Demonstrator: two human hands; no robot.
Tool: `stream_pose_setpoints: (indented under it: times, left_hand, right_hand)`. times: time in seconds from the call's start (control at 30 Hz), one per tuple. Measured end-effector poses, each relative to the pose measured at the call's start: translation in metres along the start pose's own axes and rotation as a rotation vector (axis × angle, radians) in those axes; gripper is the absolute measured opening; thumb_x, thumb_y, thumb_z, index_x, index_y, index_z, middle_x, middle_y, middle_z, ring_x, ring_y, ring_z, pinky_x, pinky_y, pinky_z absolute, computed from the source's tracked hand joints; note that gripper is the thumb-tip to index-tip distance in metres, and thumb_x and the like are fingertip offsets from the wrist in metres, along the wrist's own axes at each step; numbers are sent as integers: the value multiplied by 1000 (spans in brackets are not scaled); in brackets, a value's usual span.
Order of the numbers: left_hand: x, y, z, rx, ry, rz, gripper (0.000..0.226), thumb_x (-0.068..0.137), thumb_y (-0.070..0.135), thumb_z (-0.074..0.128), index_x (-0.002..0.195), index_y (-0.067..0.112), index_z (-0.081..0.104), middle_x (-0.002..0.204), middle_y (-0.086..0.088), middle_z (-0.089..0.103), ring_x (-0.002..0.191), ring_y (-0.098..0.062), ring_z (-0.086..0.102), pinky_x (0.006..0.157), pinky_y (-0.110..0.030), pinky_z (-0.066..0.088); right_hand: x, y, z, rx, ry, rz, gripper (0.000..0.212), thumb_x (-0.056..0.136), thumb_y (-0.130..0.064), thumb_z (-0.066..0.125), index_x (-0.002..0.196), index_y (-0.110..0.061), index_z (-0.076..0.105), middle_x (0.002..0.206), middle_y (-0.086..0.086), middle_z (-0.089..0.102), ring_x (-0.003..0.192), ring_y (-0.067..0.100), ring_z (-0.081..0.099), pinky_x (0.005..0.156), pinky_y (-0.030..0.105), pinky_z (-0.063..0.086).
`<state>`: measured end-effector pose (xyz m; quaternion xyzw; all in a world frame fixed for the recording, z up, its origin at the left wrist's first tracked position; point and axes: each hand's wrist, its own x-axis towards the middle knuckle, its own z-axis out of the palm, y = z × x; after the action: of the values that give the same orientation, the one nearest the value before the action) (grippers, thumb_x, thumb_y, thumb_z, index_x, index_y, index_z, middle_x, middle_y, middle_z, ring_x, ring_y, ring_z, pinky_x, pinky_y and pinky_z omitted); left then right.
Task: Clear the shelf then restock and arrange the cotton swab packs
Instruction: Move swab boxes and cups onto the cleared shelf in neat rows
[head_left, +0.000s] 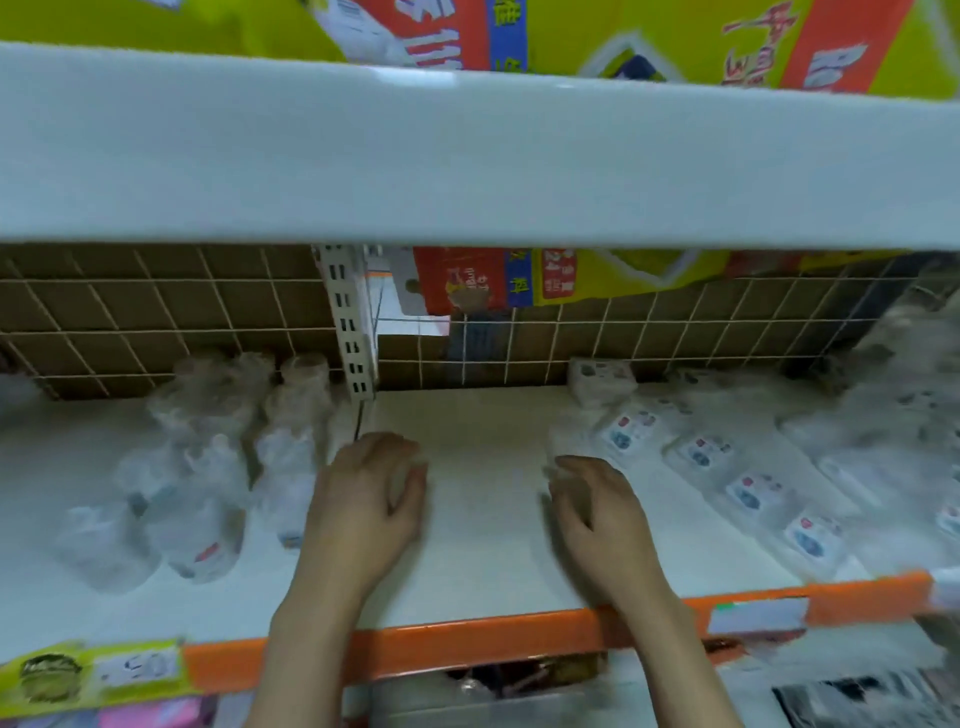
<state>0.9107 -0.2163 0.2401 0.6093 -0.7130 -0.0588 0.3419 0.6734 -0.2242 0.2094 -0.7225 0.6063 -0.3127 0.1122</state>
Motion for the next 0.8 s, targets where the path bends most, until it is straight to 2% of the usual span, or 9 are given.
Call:
stream_pose_setpoints:
  times: [0.17, 0.3, 0.5, 0.63, 0.8]
  left_hand:
    - [-6, 15, 23, 33, -76, -24, 44, 81, 40, 40, 99, 12, 69, 100, -4, 66, 89, -29, 61, 80, -34, 47]
    - [-5, 13, 22, 50, -79, -71, 47, 81, 43, 39, 99, 13, 70, 100, -4, 67, 89, -29, 62, 82, -35, 47]
    - [-1, 11, 24, 31, -83, -83, 48, 81, 44, 38, 97, 13, 70, 99, -5, 67, 88, -29, 62, 80, -32, 45]
    - [2, 19, 32, 15, -107, -99, 38, 82, 37, 46, 100, 13, 71, 101, -5, 67, 91, -27, 62, 79, -29, 43]
    - [6, 40, 48, 1, -128, -115, 34, 82, 33, 50, 103, 15, 70, 103, -4, 67, 91, -26, 63, 78, -31, 46]
  right_hand:
    - [-4, 26, -9, 32, -1, 32, 41, 87, -29, 47, 121, -12, 60, 121, 5, 61, 112, 21, 53, 91, 19, 33]
    - [-5, 30, -6, 50, -6, 53, 41, 86, -30, 47, 121, -13, 60, 121, 3, 60, 112, 18, 51, 90, 15, 30]
    - [-9, 28, -3, 37, -15, 69, 40, 87, -29, 48, 121, -13, 61, 121, 2, 61, 113, 17, 52, 93, 14, 30]
    - [-10, 33, -10, 30, -16, 92, 40, 86, -28, 48, 120, -11, 62, 119, 5, 62, 112, 20, 53, 92, 14, 31]
    - [-8, 52, -29, 37, 4, 89, 41, 86, -29, 47, 121, -12, 61, 120, 4, 61, 112, 19, 52, 91, 15, 31]
